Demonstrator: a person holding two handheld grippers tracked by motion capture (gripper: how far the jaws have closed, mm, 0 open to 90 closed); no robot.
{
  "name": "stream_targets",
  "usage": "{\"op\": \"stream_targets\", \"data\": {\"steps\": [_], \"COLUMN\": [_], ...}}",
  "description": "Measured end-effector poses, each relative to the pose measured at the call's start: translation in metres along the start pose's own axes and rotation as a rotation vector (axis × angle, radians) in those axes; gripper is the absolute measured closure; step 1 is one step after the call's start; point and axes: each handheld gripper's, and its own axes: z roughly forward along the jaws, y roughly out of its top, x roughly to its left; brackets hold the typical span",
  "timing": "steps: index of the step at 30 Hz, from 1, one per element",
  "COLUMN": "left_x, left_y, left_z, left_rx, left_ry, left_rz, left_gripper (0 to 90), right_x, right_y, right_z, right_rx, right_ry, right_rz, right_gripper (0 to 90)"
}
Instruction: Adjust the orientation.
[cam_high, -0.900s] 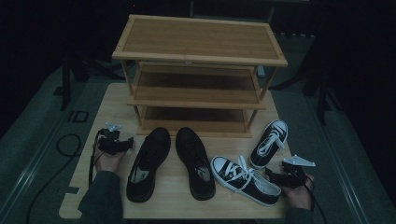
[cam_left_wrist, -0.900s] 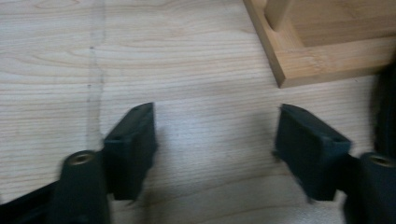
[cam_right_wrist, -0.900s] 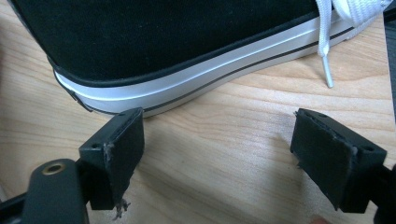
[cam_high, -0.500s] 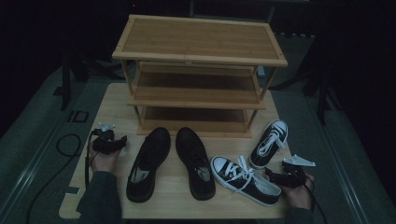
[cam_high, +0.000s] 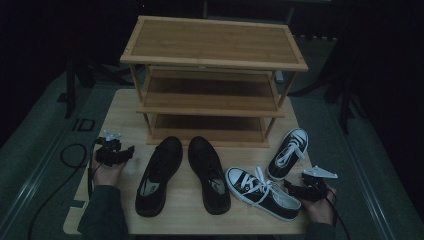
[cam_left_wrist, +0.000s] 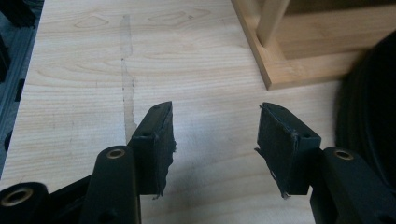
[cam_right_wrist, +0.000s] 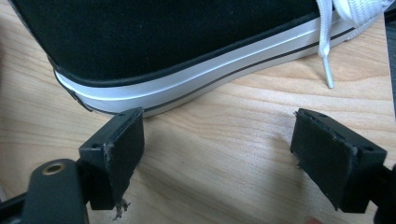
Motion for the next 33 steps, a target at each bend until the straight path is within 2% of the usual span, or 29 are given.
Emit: {"op": "stream_targets", "data": {"steps": [9, 24, 28, 33], "left_x": [-0.004, -0.014, -0.015, -0.012], "left_y": [0.008, 0.019, 0.02, 0.02], "left_z": [-0.018, -0.043, -0.048, -0.054], "left_rx": [0.02, 0.019, 0.028, 0.034], "left_ry": [-0.054, -0.096, -0.112, -0.122], "left_rz": [0.036, 0.124, 0.127, 0.125], "left_gripper": [46.4, 45.6, 45.7, 46.2], "right_x": [0.0, 0.0, 0.001, 0.001], "right_y": [0.0, 0.0, 0.0, 0.0], "right_z": [0.0, 0.0, 0.001, 0.001], "right_rx": [0.0, 0.001, 0.009, 0.01], "right_ry": [0.0, 0.0, 0.01, 0.014], "right_rz": [0.0, -0.002, -0.016, -0.017], "right_gripper": [17.3, 16.9, 13.0, 12.2]}}
